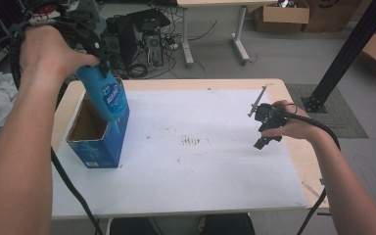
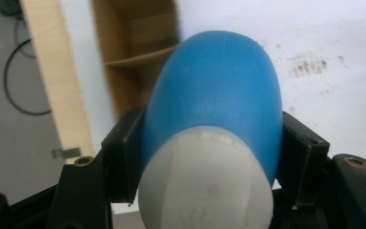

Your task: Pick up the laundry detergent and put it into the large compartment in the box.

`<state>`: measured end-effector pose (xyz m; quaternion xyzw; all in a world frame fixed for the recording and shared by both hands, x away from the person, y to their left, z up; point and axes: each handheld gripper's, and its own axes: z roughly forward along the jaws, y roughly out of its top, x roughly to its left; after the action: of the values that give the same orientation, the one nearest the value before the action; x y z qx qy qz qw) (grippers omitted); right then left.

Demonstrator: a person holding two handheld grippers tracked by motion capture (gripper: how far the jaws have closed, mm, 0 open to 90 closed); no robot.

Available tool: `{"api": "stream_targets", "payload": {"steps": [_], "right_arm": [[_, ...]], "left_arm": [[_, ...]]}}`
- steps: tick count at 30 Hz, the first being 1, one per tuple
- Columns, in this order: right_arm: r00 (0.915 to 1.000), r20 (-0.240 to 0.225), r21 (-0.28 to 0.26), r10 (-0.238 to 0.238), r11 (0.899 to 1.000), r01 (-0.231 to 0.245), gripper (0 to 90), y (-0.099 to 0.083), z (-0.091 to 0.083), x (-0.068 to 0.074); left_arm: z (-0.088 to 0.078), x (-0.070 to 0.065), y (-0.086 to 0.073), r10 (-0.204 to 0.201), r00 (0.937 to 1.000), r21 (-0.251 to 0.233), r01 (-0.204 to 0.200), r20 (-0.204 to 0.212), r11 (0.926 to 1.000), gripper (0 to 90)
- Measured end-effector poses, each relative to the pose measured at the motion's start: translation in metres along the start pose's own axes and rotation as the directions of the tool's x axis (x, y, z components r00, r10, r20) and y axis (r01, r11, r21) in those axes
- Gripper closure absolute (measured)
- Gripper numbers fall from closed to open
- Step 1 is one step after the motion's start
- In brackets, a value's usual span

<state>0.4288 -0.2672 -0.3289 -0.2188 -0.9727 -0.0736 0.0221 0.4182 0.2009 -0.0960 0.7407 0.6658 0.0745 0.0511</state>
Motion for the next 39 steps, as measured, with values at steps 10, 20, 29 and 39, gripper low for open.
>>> {"api": "stream_targets", "payload": {"steps": [10, 20, 29, 39], "right_arm": [[1.0, 0.003, -0.002, 0.0, 1.0, 0.0, 24.4, -0.002, -0.001, -0.001], [1.0, 0.002, 0.002, 0.001, 1.0, -0.001, 24.4, -0.003, 0.0, -0.002], [1.0, -0.004, -0.002, -0.008, 1.0, 0.008, 24.4, -0.002, 0.002, -0.001], [1.0, 0.0, -0.006, -0.004, 1.0, 0.004, 24.4, -0.004, 0.001, 0.001]], "left_arm": [[0.01, 0.025, -0.005, -0.112, 0.9887, 0.023, 0.115, -0.099, 0.9931, 37.1], [0.026, 0.033, -0.006, -0.148, 0.983, 0.047, 0.153, -0.11, 0.9871, 37.1], [0.054, 0.031, -0.006, -0.151, 0.9828, 0.083, 0.16, -0.107, 0.9836, 37.1], [0.101, 0.028, -0.007, -0.154, 0.9832, 0.133, 0.166, -0.098, 0.9771, 37.1]]}}
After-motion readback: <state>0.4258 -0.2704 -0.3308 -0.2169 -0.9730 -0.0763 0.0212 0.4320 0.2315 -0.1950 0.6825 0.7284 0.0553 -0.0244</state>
